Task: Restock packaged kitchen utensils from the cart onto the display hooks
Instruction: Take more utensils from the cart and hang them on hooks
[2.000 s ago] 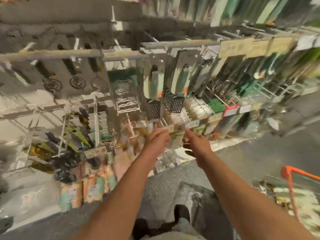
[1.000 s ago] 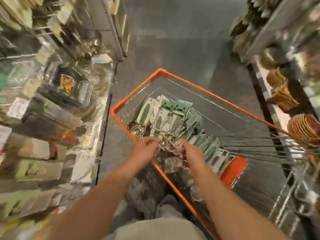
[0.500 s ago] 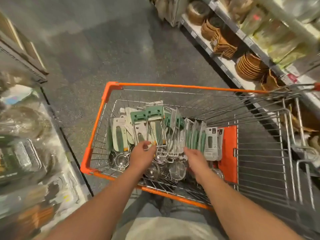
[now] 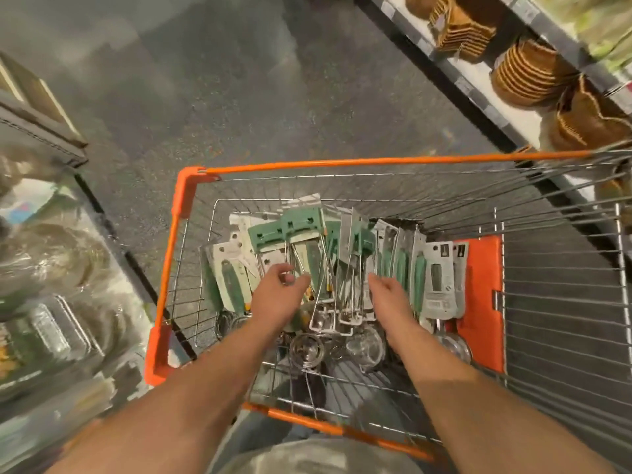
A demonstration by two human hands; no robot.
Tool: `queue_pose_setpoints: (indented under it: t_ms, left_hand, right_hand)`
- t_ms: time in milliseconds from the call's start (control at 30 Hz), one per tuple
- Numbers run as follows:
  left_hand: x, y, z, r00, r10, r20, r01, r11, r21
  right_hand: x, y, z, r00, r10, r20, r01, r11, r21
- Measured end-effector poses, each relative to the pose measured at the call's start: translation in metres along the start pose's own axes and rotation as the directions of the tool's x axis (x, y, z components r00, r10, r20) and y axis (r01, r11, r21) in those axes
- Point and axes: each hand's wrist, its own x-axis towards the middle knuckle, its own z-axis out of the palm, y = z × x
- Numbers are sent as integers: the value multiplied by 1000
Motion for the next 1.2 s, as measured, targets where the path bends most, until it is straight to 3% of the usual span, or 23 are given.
queue_pose_setpoints:
  t_ms: [133,300,500,667,833,1033,1200]
  left_hand:
    - [-1,14,22,999,39,14,-39,997,66]
    - [-8,35,56,984,-46,172,42,999,25]
    - [4,32,54,984,-161,78,169,979,-113]
    - [-1,16,35,993,-114,30,117,980,-158]
    - [-6,13,23,995,-102,-3,99,976,-193]
    - [-11,15,19,987,-114,115,134,975,-176]
    - [-14,12,17,968,-107,227,142,979,-144]
  right_hand:
    - [15,-2,2,1000,14,27,-14,1000,1]
    - [12,2,1,998,-10,64,9,1000,15]
    - [4,4,-11,995,-28,98,18,994,104]
    - [5,0,-6,994,-92,53,87,992,95]
    - [-2,-16,18,980,-66,189,38,988,153]
    - [-19,-15,20,970,-111,215,73,981,178]
    - [-36,-13,17,952,-41,303,-42,964,263]
